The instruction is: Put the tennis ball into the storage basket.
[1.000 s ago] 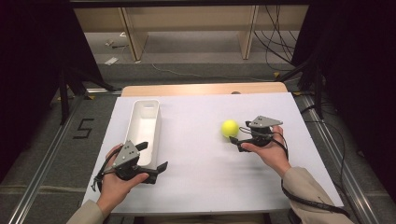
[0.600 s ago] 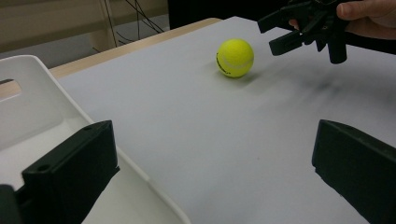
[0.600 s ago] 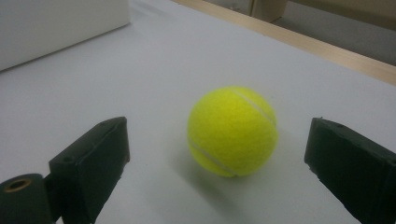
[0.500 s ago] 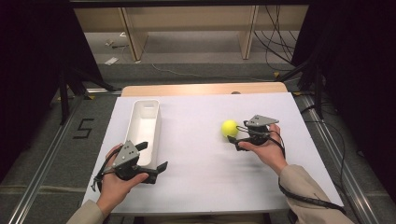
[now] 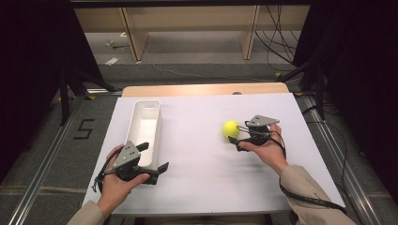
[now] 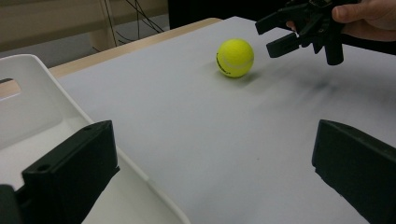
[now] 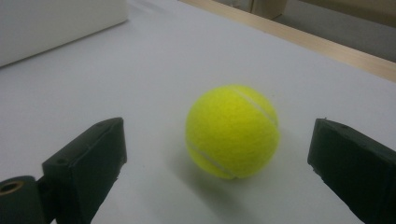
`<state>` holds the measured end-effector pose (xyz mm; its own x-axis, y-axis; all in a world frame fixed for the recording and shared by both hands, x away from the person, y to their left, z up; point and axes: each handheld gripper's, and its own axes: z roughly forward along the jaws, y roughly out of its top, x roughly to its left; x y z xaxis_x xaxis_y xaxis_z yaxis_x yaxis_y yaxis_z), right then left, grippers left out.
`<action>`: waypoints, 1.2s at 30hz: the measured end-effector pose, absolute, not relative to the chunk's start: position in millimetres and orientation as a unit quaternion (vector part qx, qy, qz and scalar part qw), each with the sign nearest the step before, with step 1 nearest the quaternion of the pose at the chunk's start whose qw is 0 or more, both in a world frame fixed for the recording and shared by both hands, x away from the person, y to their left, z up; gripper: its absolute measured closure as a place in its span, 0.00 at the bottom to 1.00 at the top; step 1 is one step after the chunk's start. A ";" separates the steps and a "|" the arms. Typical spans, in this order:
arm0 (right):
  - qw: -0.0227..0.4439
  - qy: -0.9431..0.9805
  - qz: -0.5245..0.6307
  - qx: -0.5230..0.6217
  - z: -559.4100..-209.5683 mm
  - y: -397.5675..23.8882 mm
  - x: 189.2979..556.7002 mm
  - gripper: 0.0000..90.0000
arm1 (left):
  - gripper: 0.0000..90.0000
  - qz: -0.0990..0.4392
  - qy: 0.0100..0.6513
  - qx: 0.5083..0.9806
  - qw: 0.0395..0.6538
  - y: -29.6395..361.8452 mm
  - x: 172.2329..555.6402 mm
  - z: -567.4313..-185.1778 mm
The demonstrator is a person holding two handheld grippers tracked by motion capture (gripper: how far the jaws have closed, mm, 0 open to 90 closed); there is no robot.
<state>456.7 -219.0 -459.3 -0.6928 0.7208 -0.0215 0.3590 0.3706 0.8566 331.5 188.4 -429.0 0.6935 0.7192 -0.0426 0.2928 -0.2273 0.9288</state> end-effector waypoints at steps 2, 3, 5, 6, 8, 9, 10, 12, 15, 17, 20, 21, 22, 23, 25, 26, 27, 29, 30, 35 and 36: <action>0.202 0.805 0.446 0.334 -460.8 -216.7 459.5 0.05 | 0.00 0.204 0.335 0.756 0.524 188.7 331.5 -428.9; 0.199 0.807 0.444 0.334 -462.4 -214.3 462.0 0.05 | 0.00 0.204 0.335 0.756 0.524 188.9 331.4 -428.8; 0.200 0.808 0.442 0.335 -463.1 -213.3 463.2 0.04 | 0.00 0.203 0.335 0.756 0.524 189.1 331.4 -428.9; 0.200 0.809 0.439 0.335 -464.3 -211.8 466.0 0.04 | 0.00 0.203 0.335 0.756 0.524 189.2 331.5 -428.9; 0.198 0.809 0.438 0.337 -464.7 -211.2 467.2 0.04 | 0.00 0.203 0.335 0.756 0.524 189.1 331.4 -428.9; 0.199 0.810 0.437 0.337 -465.5 -210.7 468.6 0.04 | 0.00 0.204 0.334 0.757 0.524 189.3 331.3 -428.8; 0.200 0.810 0.436 0.338 -466.2 -210.2 470.0 0.04 | 0.00 0.203 0.334 0.757 0.524 189.4 331.3 -428.8; 0.201 0.811 0.433 0.339 -467.4 -209.4 472.3 0.03 | 0.00 0.203 0.335 0.757 0.524 189.5 331.4 -428.8; 0.200 0.811 0.431 0.342 -469.1 -207.7 475.6 0.03 | 0.00 0.204 0.334 0.757 0.523 189.3 331.4 -428.7; 0.199 0.812 0.429 0.342 -470.5 -206.4 477.8 0.03 | 0.00 0.204 0.335 0.757 0.523 189.2 331.3 -428.8; 0.198 0.814 0.425 0.344 -472.6 -204.9 480.6 0.03 | 0.00 0.204 0.335 0.757 0.524 189.6 331.3 -428.7; 0.198 0.814 0.424 0.345 -473.1 -204.6 481.6 0.03 | 0.00 0.204 0.335 0.756 0.524 189.6 331.4 -428.7; 0.198 0.814 0.423 0.345 -473.6 -204.4 482.3 0.03 | 0.00 0.203 0.335 0.756 0.524 189.6 331.4 -428.8; 0.198 0.813 0.424 0.346 -474.6 -203.9 484.2 0.03 | 0.00 0.203 0.335 0.757 0.524 189.5 331.3 -428.8; 0.199 0.813 0.424 0.346 -475.1 -203.6 485.0 0.03 | 0.00 0.204 0.334 0.757 0.524 189.7 331.3 -428.7; 0.197 0.813 0.423 0.348 -475.6 -203.3 485.5 0.03 | 0.00 0.204 0.334 0.757 0.524 189.7 331.3 -428.7; 0.198 0.814 0.421 0.347 -476.9 -202.7 486.6 0.03 | 0.00 0.204 0.334 0.757 0.524 189.7 331.3 -428.7; 0.197 0.815 0.418 0.349 -477.8 -202.2 487.5 0.03 | 0.00 0.203 0.335 0.756 0.524 189.6 331.3 -428.8; 0.197 0.815 0.418 0.349 -477.8 -202.2 487.5 0.03 | 0.00 0.203 0.334 0.757 0.524 189.7 331.3 -428.7; 0.195 0.815 0.417 0.352 -480.1 -201.0 490.2 0.03 | 0.00 0.203 0.335 0.756 0.524 189.7 331.3 -428.7; 0.195 0.816 0.415 0.352 -480.6 -200.6 490.6 0.03 | 0.00 0.203 0.334 0.757 0.524 189.7 331.3 -428.7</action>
<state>490.6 -200.6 -480.6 -0.6770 0.7355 -0.0260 0.4121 0.4082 0.8146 331.3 189.7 -428.7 0.6937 0.7190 -0.0425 0.2928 -0.2277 0.9287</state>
